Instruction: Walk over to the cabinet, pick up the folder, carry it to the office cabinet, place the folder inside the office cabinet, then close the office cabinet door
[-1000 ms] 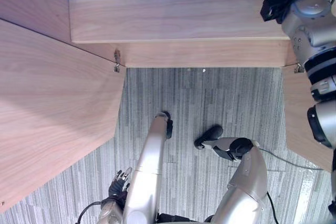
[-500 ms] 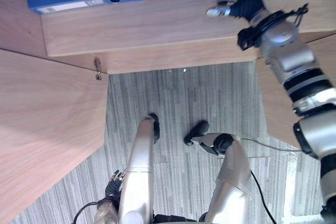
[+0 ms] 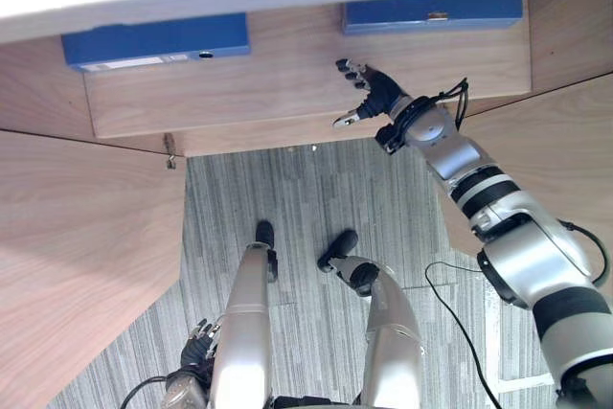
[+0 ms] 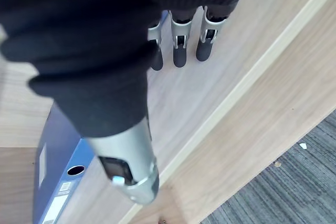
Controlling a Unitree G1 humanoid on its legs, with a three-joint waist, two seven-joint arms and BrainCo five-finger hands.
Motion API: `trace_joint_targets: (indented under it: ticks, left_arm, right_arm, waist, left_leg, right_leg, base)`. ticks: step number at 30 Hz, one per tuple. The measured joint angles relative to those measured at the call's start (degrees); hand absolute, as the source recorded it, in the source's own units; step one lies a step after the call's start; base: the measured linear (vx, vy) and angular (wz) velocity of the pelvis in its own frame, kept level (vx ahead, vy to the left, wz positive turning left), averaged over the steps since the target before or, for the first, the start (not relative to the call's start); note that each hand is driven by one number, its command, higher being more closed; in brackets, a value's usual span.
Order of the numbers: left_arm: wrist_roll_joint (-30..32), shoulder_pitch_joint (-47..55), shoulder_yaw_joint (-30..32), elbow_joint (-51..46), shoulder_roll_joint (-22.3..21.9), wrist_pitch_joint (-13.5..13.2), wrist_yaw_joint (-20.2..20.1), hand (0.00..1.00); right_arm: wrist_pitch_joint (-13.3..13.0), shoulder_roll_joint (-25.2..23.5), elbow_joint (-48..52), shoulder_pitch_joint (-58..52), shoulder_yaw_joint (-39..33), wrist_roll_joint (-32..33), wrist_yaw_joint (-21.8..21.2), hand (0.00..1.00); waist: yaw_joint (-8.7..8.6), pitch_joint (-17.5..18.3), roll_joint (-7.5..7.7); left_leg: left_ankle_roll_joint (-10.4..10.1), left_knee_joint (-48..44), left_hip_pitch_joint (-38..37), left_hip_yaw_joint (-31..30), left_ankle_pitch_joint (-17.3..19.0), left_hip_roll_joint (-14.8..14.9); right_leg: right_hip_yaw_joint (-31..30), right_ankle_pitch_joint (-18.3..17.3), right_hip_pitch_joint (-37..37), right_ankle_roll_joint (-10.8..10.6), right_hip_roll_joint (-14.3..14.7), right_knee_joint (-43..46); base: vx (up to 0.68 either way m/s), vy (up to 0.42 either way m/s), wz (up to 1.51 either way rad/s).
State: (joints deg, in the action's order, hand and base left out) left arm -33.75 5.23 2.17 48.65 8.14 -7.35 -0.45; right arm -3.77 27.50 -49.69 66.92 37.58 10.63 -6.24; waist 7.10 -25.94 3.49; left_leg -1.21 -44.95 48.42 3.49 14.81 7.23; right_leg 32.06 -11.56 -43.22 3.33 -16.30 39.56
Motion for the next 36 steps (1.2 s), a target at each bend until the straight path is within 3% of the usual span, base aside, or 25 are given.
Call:
trace_joint_targets:
  ticks: [4, 9, 10, 11, 13, 15, 17, 18, 21, 26, 28, 30, 32, 36]
  left_arm:
    - [0.0, 0.0, 0.7, 0.6, 0.0, 0.1, 0.0, 0.0]
    - [0.7, 0.3, 2.0, 1.4, 0.0, 0.3, 0.5, 0.0]
    - [1.7, 0.6, 2.5, 1.3, 0.0, 0.4, 0.9, 0.0]
    - [1.9, 0.6, 2.5, 1.3, 0.0, 0.5, 1.0, 0.0]
    - [2.5, 0.5, 2.6, 1.1, 0.0, 0.8, 1.1, 0.0]
    - [4.1, 0.6, 3.7, 1.4, 0.0, 1.6, 1.4, 0.0]
    - [5.6, 1.4, 4.5, 1.5, 0.1, 2.1, 1.7, 0.0]
    - [6.5, 2.1, 4.7, 1.5, 0.1, 2.3, 2.4, 0.0]
    - [7.0, 2.6, 5.1, 1.2, -0.5, 2.4, 3.4, 0.0]
    - [12.0, 2.1, 7.7, -1.4, -5.9, 2.1, 3.2, 0.0]
    - [13.2, 1.6, 8.4, -0.8, -6.9, 2.3, 3.2, 0.0]
    - [14.0, 1.4, 8.6, 0.3, -7.4, 2.3, 3.1, 0.0]
    - [15.2, 1.2, 8.8, 2.2, -7.3, 2.3, 2.9, 0.0]
    - [18.7, 2.0, 8.8, 5.4, -7.1, 2.4, 2.0, 0.0]
  right_arm:
    - [0.0, -3.4, -3.2, -0.6, -0.4, -3.6, 0.3, 0.0]
    - [1.3, -12.6, -6.4, -8.6, -4.9, -9.2, 1.9, 0.0]
    - [4.6, -17.6, -10.0, -14.6, -5.5, -9.8, 1.2, 0.0]
    - [5.3, -19.4, -11.4, -17.1, -7.0, -9.8, 1.1, 0.0]
    - [7.4, -24.4, -14.9, -26.2, -13.4, -9.2, 1.0, 0.0]
    - [8.9, -28.2, -17.3, -35.7, -25.5, -7.0, 1.8, 0.0]
    - [8.9, -29.1, -17.3, -41.6, -36.2, -5.0, 5.1, 0.0]
    - [8.6, -29.1, -16.7, -45.6, -42.2, -4.6, 8.1, 0.0]
    - [7.8, -29.1, -12.8, -54.9, -51.8, -4.0, 13.2, 0.0]
    - [7.2, -30.8, -12.8, -60.8, -55.2, -3.3, 13.2, 0.0]
    - [7.0, -31.2, -12.9, -61.1, -55.8, -3.2, 12.9, 0.0]
    - [6.9, -31.0, -13.0, -61.3, -55.7, -2.9, 12.5, 0.0]
    - [6.8, -30.9, -13.2, -61.8, -56.3, -2.8, 12.1, 0.0]
    - [6.7, -30.9, -13.4, -62.8, -56.9, -2.8, 11.3, 0.0]
  waist:
    - [-0.06, 0.6, 0.4]
    - [0.23, 1.5, 1.02]
    - [0.57, 2.4, 1.36]
    - [0.89, 2.4, 1.35]
    - [1.59, 2.6, 1.34]
    - [1.2, 2.8, 1.32]
    - [0.25, 3.8, 1.18]
    - [-0.33, 6.1, 1.09]
    - [-1.09, 10.1, 0.29]
    - [-1.27, 16.5, -2.36]
    - [-1.34, 17.4, -2.99]
    - [-1.62, 17.9, -3.64]
    - [-1.76, 18.9, -3.71]
    - [-3.04, 21.2, -4.3]
  left_leg:
    - [-0.3, 3.9, -2.7, 0.6, -1.8, -0.3]
    - [-0.9, 14.6, -11.9, 2.3, -6.0, -0.3]
    - [-1.5, 18.8, -15.6, 2.9, -7.6, -0.3]
    - [-1.5, 20.1, -16.7, 3.0, -8.0, -0.3]
    - [-2.1, 23.6, -20.0, 3.4, -9.4, -0.2]
    - [-2.6, 26.2, -23.9, 4.0, -9.9, -0.1]
    - [-3.0, 27.8, -27.2, 4.4, -10.1, -0.2]
    - [-3.1, 28.5, -28.1, 4.7, -10.2, -0.3]
    - [-3.7, 27.5, -33.0, 5.9, -9.6, -0.3]
    - [-3.6, 18.7, -36.9, 4.6, -1.6, 2.0]
    - [-3.9, 17.9, -37.7, 0.8, 0.8, 0.9]
    - [-3.5, 18.1, -39.2, -3.0, 2.6, -2.7]
    - [-2.9, 20.1, -40.5, -2.1, 2.8, -4.5]
    - [-1.3, 23.1, -42.8, 4.6, 2.2, -5.4]
  right_leg:
    - [0.1, 1.6, 2.0, -0.1, 0.8, -3.6]
    - [0.1, 6.2, 9.9, -0.3, 4.4, -14.7]
    - [0.1, 7.5, 13.0, -0.4, 5.7, -18.7]
    - [0.1, 7.9, 13.9, -0.4, 6.2, -19.9]
    - [0.2, 8.9, 16.7, -0.5, 7.4, -23.0]
    - [0.1, 9.5, 20.1, -0.6, 8.2, -25.0]
    - [0.1, 9.5, 22.6, -0.6, 8.3, -25.8]
    - [0.0, 9.7, 23.5, -0.9, 8.4, -26.5]
    - [0.0, 10.3, 29.9, -1.8, 8.8, -29.0]
    - [-7.2, 10.9, 34.7, -2.6, 13.0, -31.7]
    - [-11.3, 12.4, 34.5, -2.8, 14.2, -32.7]
    - [-17.0, 14.5, 33.1, -3.3, 14.6, -33.7]
    - [-21.4, 17.5, 33.2, -3.7, 14.8, -36.8]
    - [-27.0, 23.2, 34.5, -3.9, 14.9, -43.7]
  base:
    - [0.0, 0.013, 0.0]
    - [0.02, -0.033, -0.1]
    - [0.07, -0.033, -0.09]
    - [0.11, -0.047, -0.07]
    - [0.13, -0.061, -0.07]
    - [0.12, -0.052, -0.12]
    - [0.08, -0.013, -0.07]
    - [0.06, 0.006, -0.02]
    - [0.09, 0.028, 0.0]
    - [-0.07, 0.082, -0.72]
    - [-0.1, 0.139, -1.11]
    - [-0.15, 0.186, -1.02]
    - [-0.13, 0.166, -1.06]
    - [-0.02, 0.111, -0.9]
